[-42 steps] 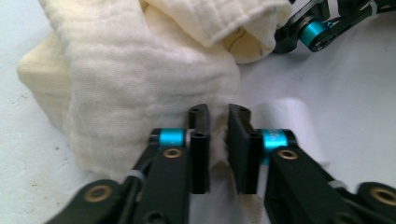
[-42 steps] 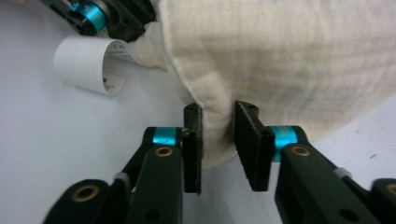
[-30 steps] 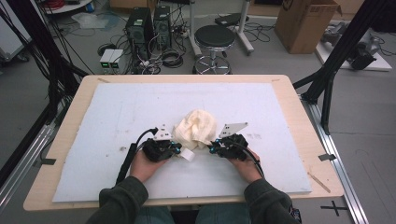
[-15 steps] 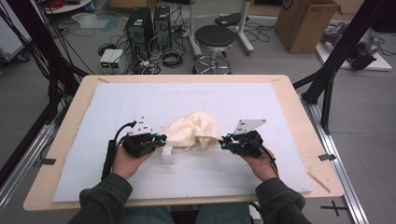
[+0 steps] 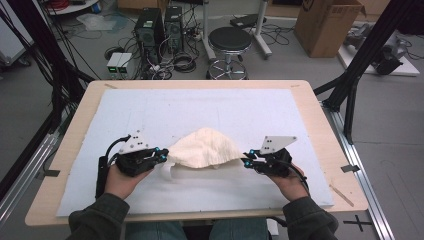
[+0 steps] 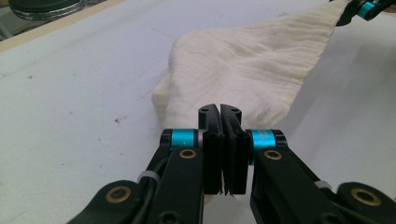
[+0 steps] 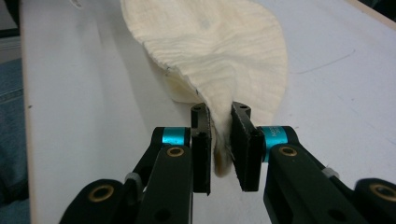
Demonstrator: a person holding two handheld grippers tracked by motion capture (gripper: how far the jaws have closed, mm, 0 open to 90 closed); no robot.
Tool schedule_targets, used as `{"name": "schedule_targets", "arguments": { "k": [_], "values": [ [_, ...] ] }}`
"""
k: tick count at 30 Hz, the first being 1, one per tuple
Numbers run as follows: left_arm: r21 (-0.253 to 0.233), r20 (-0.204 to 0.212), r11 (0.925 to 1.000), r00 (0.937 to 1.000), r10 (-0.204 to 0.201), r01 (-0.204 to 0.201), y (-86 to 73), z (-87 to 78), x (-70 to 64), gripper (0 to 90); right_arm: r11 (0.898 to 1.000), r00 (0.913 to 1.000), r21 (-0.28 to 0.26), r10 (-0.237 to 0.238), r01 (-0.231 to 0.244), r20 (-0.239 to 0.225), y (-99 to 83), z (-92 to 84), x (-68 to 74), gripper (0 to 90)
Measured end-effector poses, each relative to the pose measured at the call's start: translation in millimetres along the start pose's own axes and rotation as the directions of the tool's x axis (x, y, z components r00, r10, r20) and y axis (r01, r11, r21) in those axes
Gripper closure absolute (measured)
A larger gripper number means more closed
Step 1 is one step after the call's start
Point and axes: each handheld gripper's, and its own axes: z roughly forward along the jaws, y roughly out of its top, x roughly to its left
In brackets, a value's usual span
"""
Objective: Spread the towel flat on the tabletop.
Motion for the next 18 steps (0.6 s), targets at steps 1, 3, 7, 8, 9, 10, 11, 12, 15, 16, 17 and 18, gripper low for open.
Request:
{"name": "schedule_targets", "arguments": {
  "k": [1,3,7,8,9,10,11,12,15,16,17,18],
  "values": [
    [0.002,0.001,1.0000,1.0000,0.002,-0.002,-1.7,-2.3,-1.2,87.2,1.000,1.0000,-0.005,-0.005,0.005,-0.004,0.3,-1.7,2.4,79.3],
    [-0.002,0.004,1.0000,1.0000,0.004,-0.004,-8.0,-8.6,-5.0,87.2,1.000,0.9997,-0.008,-0.019,0.019,-0.018,1.4,-4.9,7.9,79.3],
    [0.010,0.011,0.9999,0.9999,0.008,-0.009,-21.1,-19.9,-13.0,87.2,0.998,0.9968,-0.004,-0.058,0.058,-0.054,2.1,-9.7,23.5,78.9],
    [0.013,0.014,0.9998,0.9998,0.015,-0.015,-25.6,-23.2,-15.5,87.2,0.998,0.9961,0.000,-0.068,0.068,-0.057,1.5,-10.3,26.3,78.5],
    [0.018,0.014,0.9997,0.9998,0.016,-0.016,-29.0,-25.6,-17.6,87.2,0.997,0.9949,-0.002,-0.076,0.076,-0.067,0.1,-10.9,30.6,78.3],
    [0.023,0.013,0.9995,0.9997,0.023,-0.023,-32.2,-27.6,-19.3,87.2,0.997,0.9942,0.004,-0.073,0.073,-0.079,-1.3,-11.5,34.5,78.1],
    [0.031,0.015,0.9992,0.9996,0.026,-0.027,-35.6,-29.0,-21.4,87.2,0.997,0.9933,0.005,-0.078,0.078,-0.086,-2.7,-11.3,38.2,78.0],
    [0.039,0.017,0.9987,0.9994,0.032,-0.032,-38.8,-30.1,-23.1,87.1,0.997,0.9921,0.014,-0.080,0.081,-0.097,-4.3,-10.9,42.2,77.5],
    [0.056,0.028,0.9977,0.9989,0.037,-0.038,-48.6,-30.5,-26.6,87.0,0.995,0.9882,0.039,-0.088,0.093,-0.126,-10.0,-7.2,51.9,76.3],
    [0.058,0.039,0.9977,0.9987,0.032,-0.034,-51.4,-30.2,-27.3,86.8,0.995,0.9869,0.047,-0.086,0.093,-0.137,-12.2,-5.2,54.5,75.4],
    [0.054,0.049,0.9981,0.9985,0.027,-0.030,-53.5,-29.3,-28.0,86.2,0.994,0.9855,0.052,-0.083,0.091,-0.148,-14.5,-2.7,56.0,74.0],
    [0.050,0.058,0.9985,0.9981,0.021,-0.024,-54.7,-28.8,-28.8,84.5,0.995,0.9836,0.062,-0.072,0.083,-0.165,-16.7,-0.4,57.7,71.6]
  ]
}}
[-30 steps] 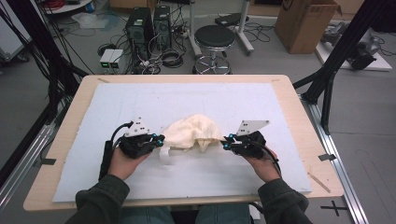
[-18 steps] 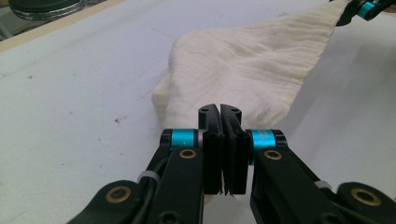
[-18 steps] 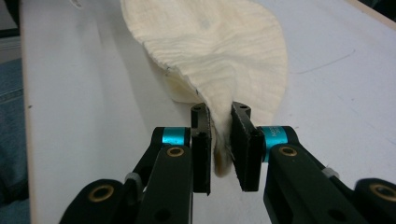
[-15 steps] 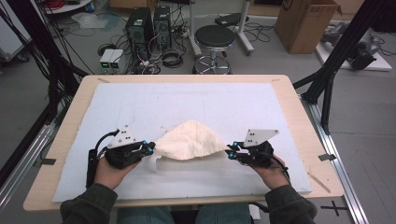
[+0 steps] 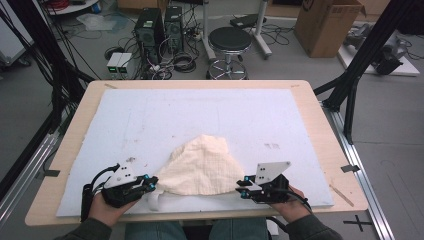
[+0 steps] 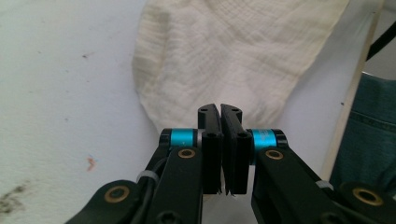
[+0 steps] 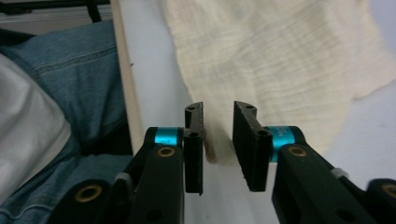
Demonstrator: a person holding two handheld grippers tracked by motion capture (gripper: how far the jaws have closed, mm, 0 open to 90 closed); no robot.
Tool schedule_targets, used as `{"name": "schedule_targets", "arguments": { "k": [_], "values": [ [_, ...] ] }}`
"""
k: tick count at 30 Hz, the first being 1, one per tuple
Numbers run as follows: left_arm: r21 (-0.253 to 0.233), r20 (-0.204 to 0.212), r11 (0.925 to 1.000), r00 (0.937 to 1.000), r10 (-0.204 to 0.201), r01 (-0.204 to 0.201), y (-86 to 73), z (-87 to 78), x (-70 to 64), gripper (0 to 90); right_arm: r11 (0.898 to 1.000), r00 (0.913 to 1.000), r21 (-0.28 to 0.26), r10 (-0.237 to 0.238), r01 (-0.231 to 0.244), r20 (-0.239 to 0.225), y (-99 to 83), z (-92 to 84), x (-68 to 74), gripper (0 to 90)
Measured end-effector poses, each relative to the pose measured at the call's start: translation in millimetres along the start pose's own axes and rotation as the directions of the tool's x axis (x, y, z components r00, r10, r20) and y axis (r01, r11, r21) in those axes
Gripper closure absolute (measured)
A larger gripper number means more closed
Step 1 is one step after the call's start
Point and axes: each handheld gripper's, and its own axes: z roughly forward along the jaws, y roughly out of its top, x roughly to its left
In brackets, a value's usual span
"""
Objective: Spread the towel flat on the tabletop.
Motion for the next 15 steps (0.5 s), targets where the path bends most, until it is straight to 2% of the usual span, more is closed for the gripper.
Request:
{"name": "schedule_targets", "arguments": {
  "k": [3,5,7,10,12,15],
  "values": [
    [-0.024,0.021,0.9997,0.9998,-0.005,0.005,2.5,0.3,0.0,67.7,1.000,0.9991,0.001,0.016,-0.016,-0.041,-2.7,4.5,1.4,59.6],
    [-0.045,0.025,0.9990,0.9997,-0.006,0.007,7.6,0.3,2.1,62.6,1.000,0.9991,-0.015,0.014,-0.015,-0.041,-1.0,3.3,0.8,53.8],
    [-0.054,0.020,0.9985,0.9998,-0.010,0.011,14.5,3.0,7.2,57.9,0.999,0.9990,-0.040,0.029,-0.030,-0.034,3.0,-0.1,-3.6,52.4],
    [-0.063,0.009,0.9977,0.9996,-0.025,0.026,26.4,14.0,18.8,53.2,0.997,0.9986,-0.057,0.053,-0.053,-0.003,13.2,-1.9,-18.2,52.4],
    [-0.084,0.004,0.9954,0.9989,-0.047,0.047,33.7,24.0,26.8,51.5,0.996,0.9971,-0.051,0.071,-0.070,0.027,22.4,0.4,-32.9,52.4],
    [-0.093,-0.014,0.9943,0.9985,-0.053,0.052,43.2,38.5,39.0,50.8,0.991,0.9909,-0.077,0.114,-0.108,0.072,34.2,7.3,-59.6,53.8]
  ]
}}
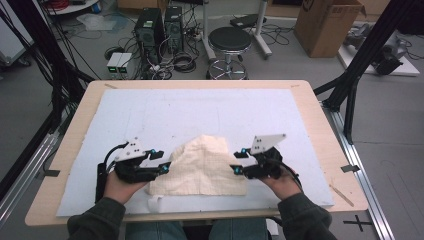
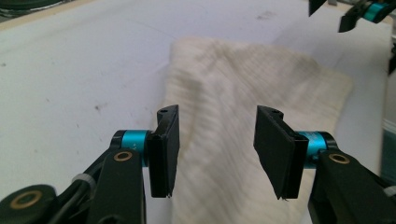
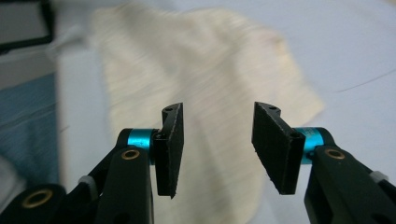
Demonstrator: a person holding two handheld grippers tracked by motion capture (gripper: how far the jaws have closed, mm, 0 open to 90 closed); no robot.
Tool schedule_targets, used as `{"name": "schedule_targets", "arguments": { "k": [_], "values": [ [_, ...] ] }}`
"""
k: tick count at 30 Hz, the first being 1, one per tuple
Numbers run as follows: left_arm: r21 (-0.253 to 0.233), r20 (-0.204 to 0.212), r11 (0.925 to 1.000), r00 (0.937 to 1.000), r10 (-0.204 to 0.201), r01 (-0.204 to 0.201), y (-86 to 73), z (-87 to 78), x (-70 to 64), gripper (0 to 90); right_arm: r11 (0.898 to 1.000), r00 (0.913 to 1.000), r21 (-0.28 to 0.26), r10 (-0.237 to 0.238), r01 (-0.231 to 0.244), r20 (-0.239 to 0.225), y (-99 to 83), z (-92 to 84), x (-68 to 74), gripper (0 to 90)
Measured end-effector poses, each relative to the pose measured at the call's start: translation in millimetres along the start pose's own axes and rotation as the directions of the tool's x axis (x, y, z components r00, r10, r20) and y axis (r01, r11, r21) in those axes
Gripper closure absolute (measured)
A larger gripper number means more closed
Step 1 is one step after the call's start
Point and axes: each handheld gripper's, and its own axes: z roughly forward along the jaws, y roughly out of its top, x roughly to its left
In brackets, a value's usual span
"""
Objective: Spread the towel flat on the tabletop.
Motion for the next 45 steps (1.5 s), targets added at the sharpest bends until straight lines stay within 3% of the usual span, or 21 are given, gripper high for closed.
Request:
{"name": "schedule_targets", "arguments": {
  "k": [4,6,10,16,20,22,24,26,28,31,36,41,45],
  "values": [
    [-0.025,-0.005,0.9991,0.9994,-0.034,0.034,8.1,20.1,11.9,51.7,0.998,0.9964,-0.005,0.069,-0.068,0.050,13.6,18.7,-33.4,55.1],
    [-0.001,0.024,0.9977,0.9974,-0.068,0.068,9.3,33.4,19.5,50.1,0.995,0.9933,0.002,0.096,-0.096,0.065,16.8,30.5,-46.6,56.3],
    [0.036,0.042,0.9943,0.9939,-0.101,0.100,5.7,50.7,28.3,46.3,0.985,0.9828,0.017,0.173,-0.174,0.066,14.6,55.2,-68.7,60.2],
    [0.096,0.056,0.9884,0.9908,-0.123,0.117,-0.4,60.6,34.3,45.1,0.966,0.9685,0.090,0.235,-0.242,0.082,3.5,84.8,-85.0,59.0],
    [0.119,0.056,0.9864,0.9911,-0.121,0.113,-2.3,63.5,35.4,53.3,0.961,0.9700,0.142,0.225,-0.237,0.091,0.4,95.2,-83.6,62.7],
    [0.132,0.058,0.9866,0.9928,-0.104,0.096,-2.2,63.6,33.6,62.5,0.966,0.9741,0.148,0.197,-0.212,0.110,1.5,95.1,-82.2,73.7],
    [0.139,0.060,0.9878,0.9950,-0.080,0.071,-1.6,62.8,30.8,74.2,0.966,0.9783,0.162,0.189,-0.201,0.085,2.4,95.4,-80.5,83.3],
    [0.132,0.061,0.9898,0.9963,-0.060,0.052,-1.0,60.1,26.9,81.9,0.968,0.9828,0.175,0.167,-0.178,0.080,4.3,95.2,-77.5,85.5],
    [0.115,0.057,0.9927,0.9974,-0.045,0.038,0.2,56.3,24.2,84.4,0.970,0.9841,0.187,0.139,-0.158,0.110,7.1,92.0,-74.9,86.0],
    [0.083,0.057,0.9962,0.9978,-0.034,0.029,3.8,49.3,21.2,85.3,0.974,0.9800,0.161,0.136,-0.159,0.145,11.9,80.0,-75.6,86.3],
    [0.044,0.059,0.9987,0.9979,-0.028,0.025,8.3,44.9,15.2,85.6,0.986,0.9704,0.076,0.128,-0.146,0.205,25.4,46.5,-75.7,86.3],
    [0.049,0.100,0.9987,0.9950,0.008,-0.012,9.3,45.6,-3.0,85.9,0.986,0.9631,0.080,0.121,-0.144,0.240,24.1,19.6,-71.2,86.3],
    [0.074,0.140,0.9945,0.9881,0.064,-0.075,5.3,46.2,-23.5,86.2,0.993,0.9607,0.069,0.073,-0.095,0.268,24.6,3.8,-57.7,86.3]
  ]
}}
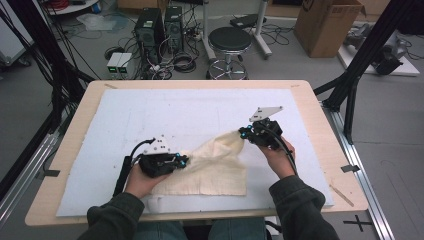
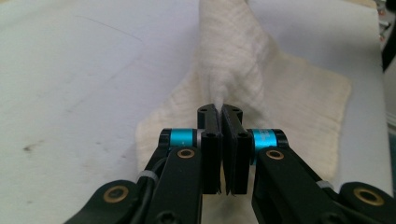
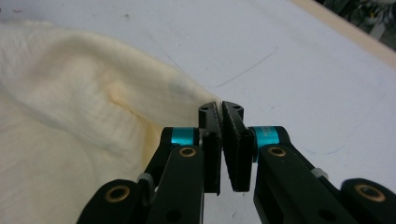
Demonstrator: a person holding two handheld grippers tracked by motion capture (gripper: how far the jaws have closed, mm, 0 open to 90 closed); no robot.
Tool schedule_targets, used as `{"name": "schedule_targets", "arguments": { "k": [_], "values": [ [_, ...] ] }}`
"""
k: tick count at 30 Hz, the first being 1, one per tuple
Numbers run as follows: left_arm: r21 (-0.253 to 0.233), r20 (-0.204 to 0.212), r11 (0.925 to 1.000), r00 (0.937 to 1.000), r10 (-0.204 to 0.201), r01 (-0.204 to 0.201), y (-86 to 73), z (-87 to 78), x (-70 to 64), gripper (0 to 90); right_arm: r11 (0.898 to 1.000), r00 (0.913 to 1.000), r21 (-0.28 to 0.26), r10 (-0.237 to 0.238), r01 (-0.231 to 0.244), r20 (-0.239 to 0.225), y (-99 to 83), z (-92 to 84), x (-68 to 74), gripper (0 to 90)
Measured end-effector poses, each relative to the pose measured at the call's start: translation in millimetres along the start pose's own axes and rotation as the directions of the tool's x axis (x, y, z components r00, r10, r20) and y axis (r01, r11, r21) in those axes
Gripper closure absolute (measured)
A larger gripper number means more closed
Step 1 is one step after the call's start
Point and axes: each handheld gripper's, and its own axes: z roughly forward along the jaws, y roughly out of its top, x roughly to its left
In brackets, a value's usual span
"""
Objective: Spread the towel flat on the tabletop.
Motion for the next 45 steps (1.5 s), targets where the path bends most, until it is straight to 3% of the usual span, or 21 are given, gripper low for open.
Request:
{"name": "schedule_targets", "arguments": {
  "k": [4,6,9,12,14,16,23,27,32,35,40,44,45],
  "values": [
    [0.019,0.033,0.9993,0.9989,0.033,-0.033,-0.8,2.7,-14.7,86.4,0.998,0.9986,-0.022,-0.051,0.052,0.016,7.9,-10.1,4.1,86.3],
    [0.038,0.050,0.9982,0.9978,0.043,-0.045,-0.5,5.1,-20.0,86.3,0.999,0.9986,-0.010,-0.053,0.053,0.006,9.9,-7.6,5.0,86.2],
    [0.092,0.072,0.9939,0.9959,0.054,-0.060,-2.3,9.5,-24.1,86.1,0.997,0.9981,0.054,-0.053,0.054,-0.031,3.2,7.9,5.4,86.2],
    [0.129,0.104,0.9898,0.9934,0.048,-0.061,-9.8,14.9,-28.2,85.9,0.989,0.9954,0.144,-0.032,0.045,-0.090,-11.7,24.8,8.1,86.1],
    [0.153,0.122,0.9852,0.9909,0.058,-0.077,-15.4,18.3,-32.6,85.0,0.984,0.9924,0.170,-0.036,0.056,-0.117,-20.8,30.0,11.6,86.1],
    [0.162,0.135,0.9838,0.9893,0.055,-0.077,-17.7,20.3,-34.8,83.8,0.979,0.9902,0.195,-0.033,0.059,-0.136,-29.3,31.4,16.7,86.0],
    [0.116,0.174,0.9928,0.9847,0.009,-0.030,-9.5,11.4,-28.8,68.6,0.985,0.9831,0.161,-0.032,0.062,-0.180,-43.6,21.1,24.3,85.9],
    [0.077,0.153,0.9969,0.9882,0.005,-0.017,5.5,1.1,-18.2,64.9,0.987,0.9813,0.143,-0.045,0.072,-0.187,-52.8,16.6,27.9,85.9],
    [0.035,0.078,0.9992,0.9967,-0.020,0.017,22.4,-1.0,0.1,64.3,0.989,0.9804,0.128,-0.047,0.073,-0.191,-59.4,13.4,31.3,85.6],
    [0.062,0.041,0.9975,0.9985,-0.037,0.034,23.9,12.1,7.8,63.8,0.991,0.9803,0.110,-0.053,0.075,-0.190,-61.1,11.1,30.6,85.6],
    [0.102,0.021,0.9927,0.9975,-0.068,0.065,23.6,40.0,15.9,61.7,0.992,0.9781,0.087,-0.072,0.090,-0.196,-61.2,7.6,29.9,85.5],
    [0.180,0.028,0.9790,0.9944,-0.102,0.095,18.6,61.2,20.9,59.4,0.993,0.9780,0.077,-0.071,0.088,-0.196,-61.1,6.6,29.4,85.2],
    [0.198,0.042,0.9766,0.9947,-0.093,0.083,17.2,64.0,21.8,61.8,0.994,0.9780,0.073,-0.070,0.086,-0.196,-60.9,6.6,29.1,85.1]
  ]
}}
